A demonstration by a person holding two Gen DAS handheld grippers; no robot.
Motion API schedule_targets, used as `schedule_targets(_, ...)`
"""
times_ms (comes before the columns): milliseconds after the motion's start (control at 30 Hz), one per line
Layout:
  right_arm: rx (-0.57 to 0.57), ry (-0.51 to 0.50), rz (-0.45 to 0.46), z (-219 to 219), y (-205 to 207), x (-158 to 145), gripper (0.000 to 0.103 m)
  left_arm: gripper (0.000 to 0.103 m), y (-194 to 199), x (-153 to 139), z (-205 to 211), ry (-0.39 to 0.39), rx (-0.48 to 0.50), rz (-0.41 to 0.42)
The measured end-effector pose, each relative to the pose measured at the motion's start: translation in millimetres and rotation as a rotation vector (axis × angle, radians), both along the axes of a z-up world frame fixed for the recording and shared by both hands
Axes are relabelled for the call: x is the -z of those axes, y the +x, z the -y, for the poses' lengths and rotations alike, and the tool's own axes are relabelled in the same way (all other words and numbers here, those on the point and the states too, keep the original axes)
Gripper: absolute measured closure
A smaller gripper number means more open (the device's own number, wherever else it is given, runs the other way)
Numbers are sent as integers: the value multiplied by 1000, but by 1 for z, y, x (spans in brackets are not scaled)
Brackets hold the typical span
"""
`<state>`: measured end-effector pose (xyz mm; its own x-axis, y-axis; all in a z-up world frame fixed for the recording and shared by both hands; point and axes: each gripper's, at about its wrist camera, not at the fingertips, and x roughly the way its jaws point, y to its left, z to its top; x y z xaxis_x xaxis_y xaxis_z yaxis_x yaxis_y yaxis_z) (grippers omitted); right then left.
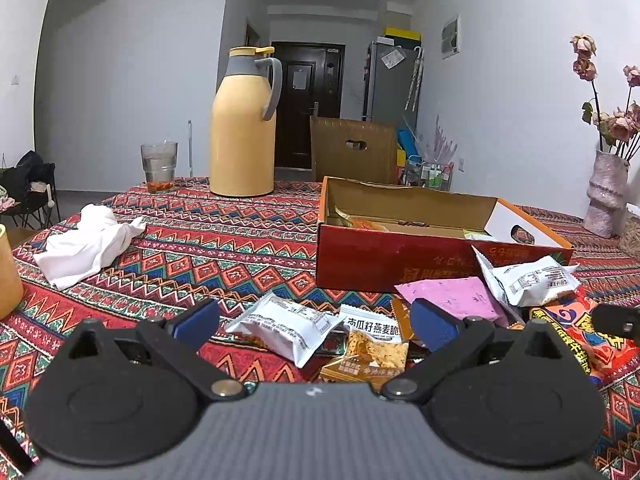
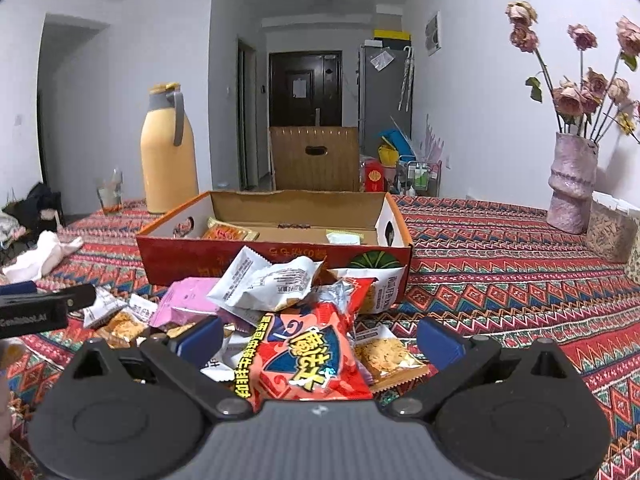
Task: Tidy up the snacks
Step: 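Move the right tool back to the pile toward the red-blue chip bag, then close the right gripper on the red-blue chip bag and lift it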
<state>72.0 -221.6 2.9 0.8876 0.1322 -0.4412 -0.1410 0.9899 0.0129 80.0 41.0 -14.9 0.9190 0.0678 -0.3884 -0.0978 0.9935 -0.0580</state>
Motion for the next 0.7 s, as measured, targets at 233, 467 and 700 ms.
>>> schedule_targets(233,7,-61,-93,-20,39,8,9,0,1,1,-1,-5,0,-7)
schedule_targets(467,12,-95,-188,-27,57,29,28,0,1,1,-2,-11,3,-13)
schedule_targets(700,10,-84,-152,-19,44,33,37,0,2,2,-2,-12,2,-19)
